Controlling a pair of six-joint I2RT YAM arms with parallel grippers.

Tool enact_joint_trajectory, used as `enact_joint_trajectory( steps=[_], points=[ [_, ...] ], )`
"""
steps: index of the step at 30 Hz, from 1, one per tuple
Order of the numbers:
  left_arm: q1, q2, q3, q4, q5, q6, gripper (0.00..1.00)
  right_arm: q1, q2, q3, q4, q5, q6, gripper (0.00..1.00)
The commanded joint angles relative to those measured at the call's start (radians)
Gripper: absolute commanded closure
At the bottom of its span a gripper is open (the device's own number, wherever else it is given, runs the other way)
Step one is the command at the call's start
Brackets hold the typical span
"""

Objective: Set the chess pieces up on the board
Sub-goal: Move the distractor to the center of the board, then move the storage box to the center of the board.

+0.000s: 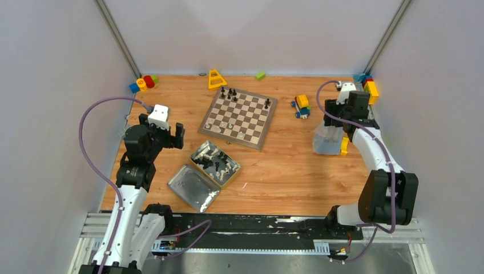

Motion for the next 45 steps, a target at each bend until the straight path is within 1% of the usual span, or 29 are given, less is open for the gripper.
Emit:
enact_joint_trajectory(
  steps=[1, 3, 4, 5, 6, 7, 10, 11, 14, 15, 17, 19, 21, 24, 27, 31, 32, 35, 39, 41, 42, 43, 45],
  points=[
    [0.004, -0.01, -0.002, 0.024, 0.031, 0.012, 0.0, -0.088, 0.067, 0.119, 0.027, -0.045, -0.005, 0.67],
    [0.004, -0.006, 0.014, -0.001, 0.075, 0.044, 0.0, -0.101, 0.094, 0.137, 0.017, -0.057, 0.007, 0.43],
    [0.004, -0.004, 0.023, -0.042, 0.135, 0.09, 0.0, -0.102, 0.096, 0.145, 0.01, -0.06, 0.017, 0.33],
    [0.005, 0.007, 0.045, -0.063, 0.165, 0.11, 0.0, -0.102, 0.089, 0.15, 0.003, -0.075, 0.025, 0.2],
    [0.004, 0.014, 0.057, -0.105, 0.214, 0.149, 0.0, -0.102, 0.074, 0.153, -0.003, -0.102, 0.03, 0.06],
    [0.004, 0.032, 0.084, -0.124, 0.226, 0.165, 0.0, -0.102, 0.053, 0.154, -0.005, -0.128, 0.034, 0.01],
    [0.004, 0.092, 0.147, -0.226, 0.24, 0.227, 0.0, -0.1, -0.032, 0.158, -0.009, -0.225, 0.038, 0.0],
    [0.003, 0.133, 0.171, -0.248, 0.242, 0.245, 0.0, -0.099, -0.062, 0.161, -0.011, -0.26, 0.038, 0.0],
    [-0.005, 0.24, 0.196, -0.374, 0.245, 0.364, 0.0, -0.09, -0.173, 0.164, -0.019, -0.378, 0.027, 0.0],
    [-0.017, 0.259, 0.198, -0.416, 0.207, 0.385, 0.0, -0.08, -0.203, 0.164, -0.024, -0.403, 0.018, 0.0],
    [-0.033, 0.307, 0.188, -0.45, 0.137, 0.441, 0.0, -0.047, -0.258, 0.162, -0.043, -0.457, -0.011, 0.0],
    [-0.049, 0.339, 0.171, -0.458, 0.086, 0.467, 0.0, 0.006, -0.301, 0.155, -0.063, -0.489, -0.043, 0.0],
    [-0.064, 0.37, 0.161, -0.458, 0.076, 0.467, 0.0, 0.099, -0.33, 0.133, -0.063, -0.467, -0.068, 0.0],
    [-0.094, 0.431, 0.158, -0.432, 0.079, 0.428, 0.03, 0.208, -0.343, 0.08, -0.064, -0.447, -0.095, 0.0],
    [-0.123, 0.491, 0.172, -0.387, 0.062, 0.383, 0.06, 0.27, -0.325, 0.025, -0.063, -0.448, -0.098, 0.0],
    [-0.155, 0.604, 0.21, -0.369, 0.049, 0.365, 0.15, 0.307, -0.293, -0.046, -0.064, -0.45, -0.098, 0.02],
    [-0.164, 0.643, 0.223, -0.37, 0.046, 0.365, 0.19, 0.313, -0.29, -0.06, -0.063, -0.453, -0.098, 0.03],
    [-0.175, 0.728, 0.242, -0.373, 0.029, 0.369, 0.27, 0.321, -0.295, -0.103, -0.05, -0.465, -0.092, 0.03],
    [-0.177, 0.791, 0.267, -0.37, 0.033, 0.353, 0.37, 0.325, -0.296, -0.14, -0.037, -0.471, -0.092, 0.03],
    [-0.177, 0.808, 0.274, -0.363, 0.031, 0.34, 0.44, 0.325, -0.296, -0.147, -0.037, -0.47, -0.094, 0.03],
    [-0.177, 0.813, 0.277, -0.358, 0.026, 0.336, 0.5, 0.325, -0.297, -0.15, -0.038, -0.47, -0.095, 0.03],
    [-0.177, 0.823, 0.278, -0.357, 0.02, 0.328, 0.53, 0.325, -0.297, -0.153, -0.037, -0.473, -0.095, 0.03],
    [-0.177, 0.838, 0.287, -0.355, -0.009, 0.321, 0.67, 0.325, -0.298, -0.155, -0.037, -0.474, -0.095, 0.03]
  ],
)
